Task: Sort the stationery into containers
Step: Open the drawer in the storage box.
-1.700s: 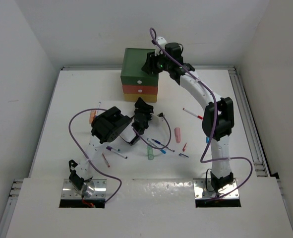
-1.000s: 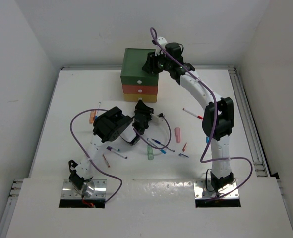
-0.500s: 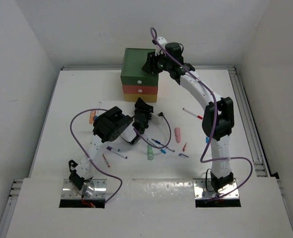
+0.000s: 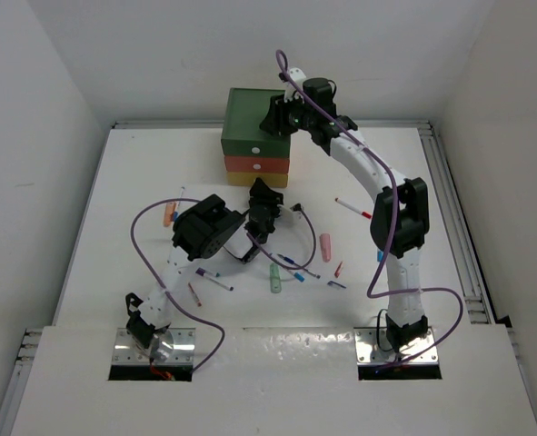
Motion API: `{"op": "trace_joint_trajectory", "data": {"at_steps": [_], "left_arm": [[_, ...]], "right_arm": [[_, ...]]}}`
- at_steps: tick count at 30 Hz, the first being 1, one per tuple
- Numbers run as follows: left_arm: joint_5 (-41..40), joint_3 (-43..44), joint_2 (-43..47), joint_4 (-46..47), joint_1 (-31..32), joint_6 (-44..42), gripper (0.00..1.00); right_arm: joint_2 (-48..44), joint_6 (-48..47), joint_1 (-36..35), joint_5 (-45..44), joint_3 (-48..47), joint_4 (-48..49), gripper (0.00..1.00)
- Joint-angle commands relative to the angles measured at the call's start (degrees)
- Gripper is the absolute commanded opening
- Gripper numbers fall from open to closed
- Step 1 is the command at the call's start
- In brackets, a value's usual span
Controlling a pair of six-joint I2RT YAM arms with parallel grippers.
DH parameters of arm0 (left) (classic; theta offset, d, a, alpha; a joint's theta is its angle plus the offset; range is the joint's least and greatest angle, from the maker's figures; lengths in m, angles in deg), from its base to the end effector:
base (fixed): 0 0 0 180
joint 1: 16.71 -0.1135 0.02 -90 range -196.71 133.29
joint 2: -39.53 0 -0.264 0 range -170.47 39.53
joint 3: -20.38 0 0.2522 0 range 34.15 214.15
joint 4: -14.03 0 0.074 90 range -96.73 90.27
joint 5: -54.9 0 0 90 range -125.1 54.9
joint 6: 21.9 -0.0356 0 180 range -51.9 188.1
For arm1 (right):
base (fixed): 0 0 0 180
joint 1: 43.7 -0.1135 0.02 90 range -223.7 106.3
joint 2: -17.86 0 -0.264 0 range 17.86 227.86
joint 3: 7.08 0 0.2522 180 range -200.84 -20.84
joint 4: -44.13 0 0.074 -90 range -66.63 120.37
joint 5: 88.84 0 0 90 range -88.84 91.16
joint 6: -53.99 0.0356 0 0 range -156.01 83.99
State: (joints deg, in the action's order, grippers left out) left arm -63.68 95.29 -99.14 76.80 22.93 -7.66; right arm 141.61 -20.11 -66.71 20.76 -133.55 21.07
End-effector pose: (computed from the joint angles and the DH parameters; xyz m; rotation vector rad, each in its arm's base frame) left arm 0.3458 -0.2644 0.0598 1.1441 1.1995 0.8793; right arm 0.4734 0.2140 0.3076 -0.3584 1.9513 0.7773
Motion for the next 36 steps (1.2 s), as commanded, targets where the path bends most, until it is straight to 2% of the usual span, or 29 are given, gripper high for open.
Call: {"op": "trace_joint_trajectory", "data": {"at_steps": [1, 7, 10, 13, 16, 24, 26, 27, 30, 36], "left_arm": [[0.7, -0.3, -0.6, 32.2, -0.7, 2.0, 0.41], [-0.4, -1.0, -0.6, 32.2, -1.3, 1.7, 0.35], [-0.2, -2.6, 0.2, 32.2, -1.4, 1.8, 0.27], [0.1, -4.7, 1.8, 32.2, -1.0, 2.4, 0.15], [-0.7, -6.0, 3.0, 32.2, -0.2, 2.5, 0.09], [-4.1, -10.3, 6.9, 32.2, 3.4, 3.4, 0.04], [-5.2, -11.2, 7.5, 32.2, 4.2, 3.6, 0.11], [-5.4, -11.0, 7.5, 32.2, 4.2, 3.3, 0.20], [-6.5, -9.0, 6.2, 32.3, 4.0, 2.4, 0.32], [-6.0, -4.9, 4.6, 32.2, 2.6, 1.2, 0.43]], "right_arm": [[0.8, 1.1, 0.1, 0.9, -0.3, -0.4, 0.44], [1.0, 1.3, 0.0, 1.1, -0.3, -0.3, 0.43], [1.1, 1.4, 0.0, 1.1, -0.3, -0.3, 0.43], [1.1, 1.2, 0.0, 1.1, -0.4, -0.3, 0.43], [1.0, 1.0, -0.1, 1.1, -0.3, -0.5, 0.43], [0.4, 0.7, -0.4, 1.0, 0.2, -0.5, 0.43], [0.3, 0.5, -0.3, 1.0, 0.4, -0.7, 0.43], [0.4, 0.5, -0.4, 1.0, 0.5, -0.8, 0.43], [0.2, 0.6, -0.4, 1.1, 0.6, -0.8, 0.43], [0.3, 0.4, -0.4, 1.1, 0.5, -0.9, 0.43]]}}
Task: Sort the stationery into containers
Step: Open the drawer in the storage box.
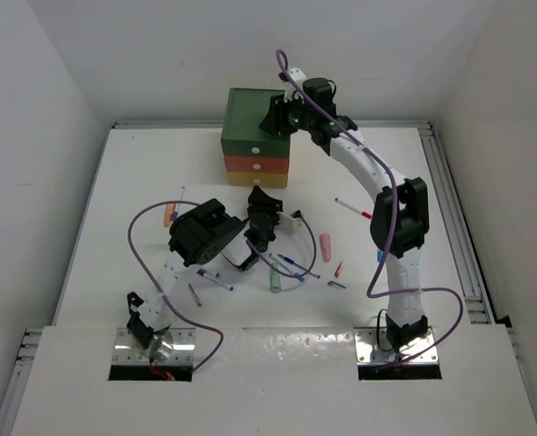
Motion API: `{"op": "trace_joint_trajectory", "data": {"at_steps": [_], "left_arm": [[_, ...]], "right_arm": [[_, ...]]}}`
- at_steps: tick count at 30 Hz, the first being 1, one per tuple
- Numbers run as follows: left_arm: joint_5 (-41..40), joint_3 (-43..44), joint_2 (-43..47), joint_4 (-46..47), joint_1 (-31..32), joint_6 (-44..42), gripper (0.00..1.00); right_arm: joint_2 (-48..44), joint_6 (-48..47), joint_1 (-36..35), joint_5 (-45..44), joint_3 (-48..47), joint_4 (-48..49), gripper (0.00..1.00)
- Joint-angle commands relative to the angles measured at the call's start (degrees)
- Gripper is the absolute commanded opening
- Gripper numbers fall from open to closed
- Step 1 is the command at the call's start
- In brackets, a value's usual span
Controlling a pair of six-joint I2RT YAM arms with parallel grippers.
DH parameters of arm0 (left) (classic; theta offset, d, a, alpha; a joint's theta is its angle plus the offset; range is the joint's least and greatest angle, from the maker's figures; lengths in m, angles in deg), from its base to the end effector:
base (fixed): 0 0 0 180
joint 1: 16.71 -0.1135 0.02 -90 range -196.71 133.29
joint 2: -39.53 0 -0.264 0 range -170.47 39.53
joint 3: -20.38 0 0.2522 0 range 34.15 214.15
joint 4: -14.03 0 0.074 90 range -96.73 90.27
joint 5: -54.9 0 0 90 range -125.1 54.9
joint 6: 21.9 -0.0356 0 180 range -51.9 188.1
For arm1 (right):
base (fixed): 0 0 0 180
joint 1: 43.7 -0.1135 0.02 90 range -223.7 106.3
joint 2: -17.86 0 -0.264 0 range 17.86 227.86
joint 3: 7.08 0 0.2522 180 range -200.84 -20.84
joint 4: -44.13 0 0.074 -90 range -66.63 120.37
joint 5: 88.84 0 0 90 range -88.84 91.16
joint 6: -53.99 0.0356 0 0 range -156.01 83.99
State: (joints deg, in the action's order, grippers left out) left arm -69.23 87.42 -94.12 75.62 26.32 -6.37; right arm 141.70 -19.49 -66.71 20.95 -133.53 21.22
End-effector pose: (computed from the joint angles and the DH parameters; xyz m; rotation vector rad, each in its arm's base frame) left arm 0.3100 -0.2620 0.0640 1.1767 1.2599 0.9022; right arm 0.4737 0.2143 0.3070 -0.3505 1.9539 0.7875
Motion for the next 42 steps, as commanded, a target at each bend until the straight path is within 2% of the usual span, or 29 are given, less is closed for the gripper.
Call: {"op": "trace_joint_trajectory", "data": {"at_steps": [1, 12, 28, 31, 33, 36, 42], "left_arm": [[-0.5, 3.6, -1.0, 33.4, -1.0, -0.5, 0.43], [1.0, 8.5, -4.5, 33.4, -3.5, -1.4, 0.45], [0.8, 12.6, -7.7, 33.4, -3.4, -1.2, 0.45], [0.8, 12.7, -7.9, 33.4, -3.4, -1.1, 0.38], [0.7, 12.7, -7.8, 33.4, -3.4, -0.9, 0.28], [0.7, 12.6, -7.5, 33.4, -3.3, -1.0, 0.18], [0.7, 11.2, -6.7, 33.4, -2.9, -1.3, 0.06]], "right_arm": [[0.4, -0.3, -0.3, 1.0, 0.4, -1.1, 0.43], [1.5, 0.1, -0.3, 1.2, -0.4, -1.0, 0.43], [1.9, 0.4, -0.4, 1.2, -0.6, -0.9, 0.44], [1.9, 0.5, -0.5, 1.2, -0.6, -0.9, 0.43], [1.9, 0.5, -0.3, 1.3, -0.4, -0.9, 0.43], [1.9, 0.6, -0.5, 1.3, -0.3, -0.9, 0.43], [1.8, 0.6, -0.5, 1.4, -0.3, -1.0, 0.43]]}}
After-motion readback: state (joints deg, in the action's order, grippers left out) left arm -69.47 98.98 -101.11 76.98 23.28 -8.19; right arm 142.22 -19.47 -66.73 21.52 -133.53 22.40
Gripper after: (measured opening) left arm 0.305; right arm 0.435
